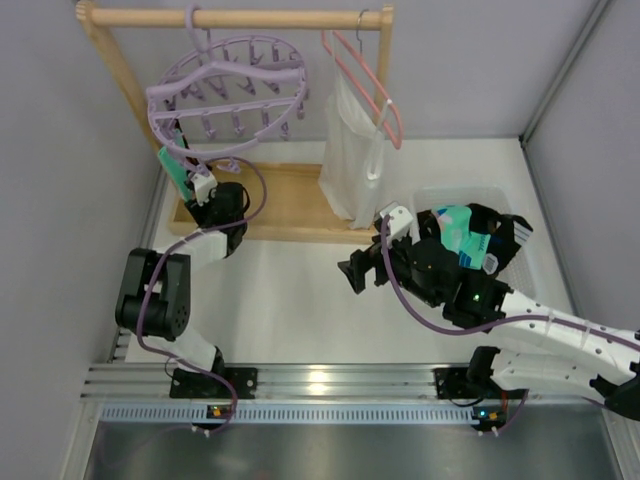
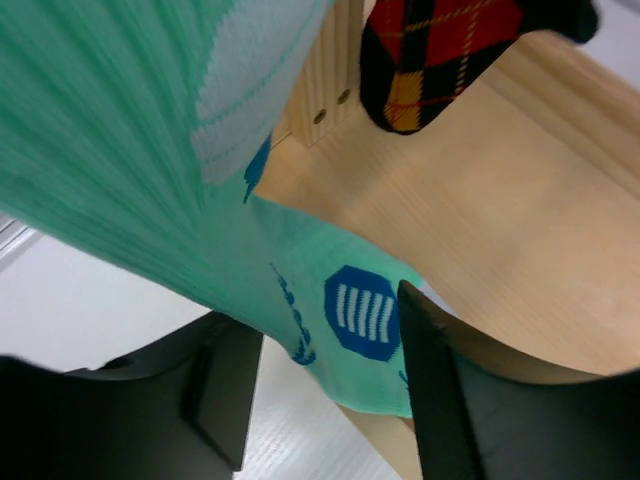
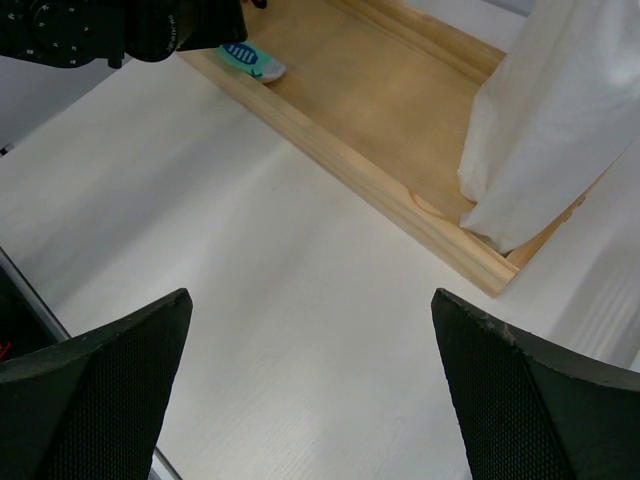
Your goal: Remove the socks clipped to the hanger
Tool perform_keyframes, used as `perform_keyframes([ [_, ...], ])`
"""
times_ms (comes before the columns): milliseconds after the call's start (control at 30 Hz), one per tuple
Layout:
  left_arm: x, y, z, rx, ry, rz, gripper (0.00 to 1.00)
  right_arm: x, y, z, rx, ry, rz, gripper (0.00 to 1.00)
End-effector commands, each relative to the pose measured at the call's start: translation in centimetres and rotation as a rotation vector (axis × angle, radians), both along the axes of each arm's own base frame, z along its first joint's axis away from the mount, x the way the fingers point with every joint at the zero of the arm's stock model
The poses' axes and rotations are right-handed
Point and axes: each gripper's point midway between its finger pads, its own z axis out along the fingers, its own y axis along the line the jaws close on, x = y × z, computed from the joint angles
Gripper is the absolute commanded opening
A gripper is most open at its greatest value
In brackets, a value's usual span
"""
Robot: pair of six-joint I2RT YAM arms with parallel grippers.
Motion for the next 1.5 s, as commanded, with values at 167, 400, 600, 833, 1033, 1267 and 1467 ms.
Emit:
perform_keyframes([
  [167, -0.3, 1.2, 2.2, 0.019, -0.087, 0.080, 0.08, 0.5, 0.7, 1.6, 0.050, -0.037, 0.014, 1.00],
  [400, -1.9, 0.5, 5.8, -0.031, -0.184, 0.014, 0.00, 0.6, 0.2, 2.2, 0.063, -0.048, -0.007, 1.00],
  [600, -5.7, -5.9, 7.6, -0.020, -0.242, -0.126, 0.00, 0.2, -1.5, 3.9, 0.123, -0.062, -0.040, 1.00],
  [833, -10.4, -17.0, 7.3, -0.013, -0.228, -0.410, 0.00, -0.9, -5.4, 7.4, 0.249, -0.098, -0.106, 0.99],
  [1033, -13.0, -24.2, 7.3, 0.098, -0.196, -0.544, 0.00, -0.6, -6.5, 9.7, 0.228, -0.123, -0.146, 0.99],
  [1267, -14.2, -30.8, 8.0, 0.171, -0.184, -0.640, 0.00, 0.4, -5.4, 14.9, 0.194, -0.148, -0.154, 0.99],
  [1467, -14.9, -33.4, 7.8, 0.232, -0.164, -0.685, 0.00, 2.3, -0.8, 16.7, 0.089, -0.144, -0.097, 1.00],
])
